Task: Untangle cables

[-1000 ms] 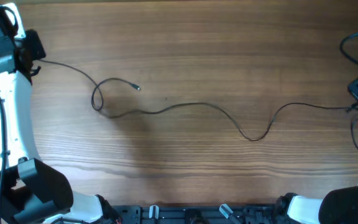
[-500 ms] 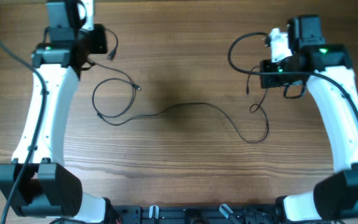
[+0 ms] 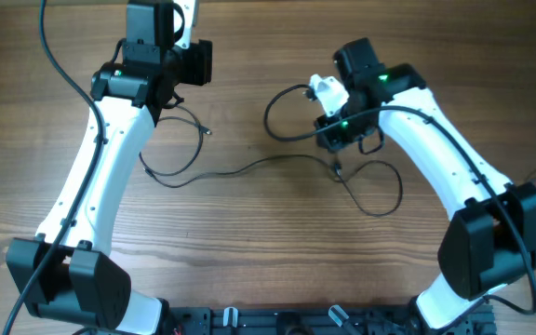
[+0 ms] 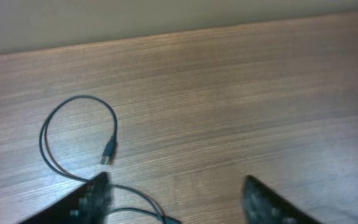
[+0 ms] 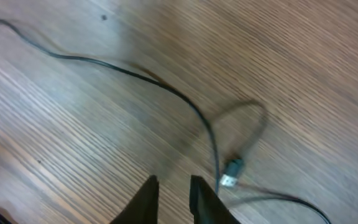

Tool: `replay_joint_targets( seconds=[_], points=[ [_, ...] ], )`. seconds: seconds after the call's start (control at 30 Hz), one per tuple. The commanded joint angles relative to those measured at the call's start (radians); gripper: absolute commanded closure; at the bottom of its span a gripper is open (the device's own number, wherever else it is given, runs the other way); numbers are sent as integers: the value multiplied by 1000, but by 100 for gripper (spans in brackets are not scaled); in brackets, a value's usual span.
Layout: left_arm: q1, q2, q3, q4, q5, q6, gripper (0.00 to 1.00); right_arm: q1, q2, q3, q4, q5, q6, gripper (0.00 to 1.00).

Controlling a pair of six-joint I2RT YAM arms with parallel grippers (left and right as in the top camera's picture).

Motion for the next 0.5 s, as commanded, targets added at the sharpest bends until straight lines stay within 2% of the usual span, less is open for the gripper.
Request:
replay_joint_targets(
  seconds=[0.0, 0.07, 0.13, 0.2, 0.27, 0.33, 0.47],
  points=[
    [4, -22, -4, 8, -21, 8, 27, 51, 46, -1, 26, -18, -107, 70],
    [31, -22, -4, -1, -93, 7, 25, 76, 81, -1, 58, -33, -175, 58],
    [76, -22, -4, -27, -98, 3, 25, 85, 118, -1, 89, -36, -152, 47],
    [129, -23, -4, -42, -98, -22, 25, 89, 166, -1, 125, -35, -88, 42],
    [167, -24, -4, -53, -86, -30, 25, 101, 198, -1, 152, -33, -86, 38],
    [181, -24, -4, -72, -85, -30, 25, 124, 236, -1, 172, -32, -161, 30],
    [181, -24, -4, -82, -21, -30, 26, 141, 264, -1, 152, -79, -269, 27]
  ],
)
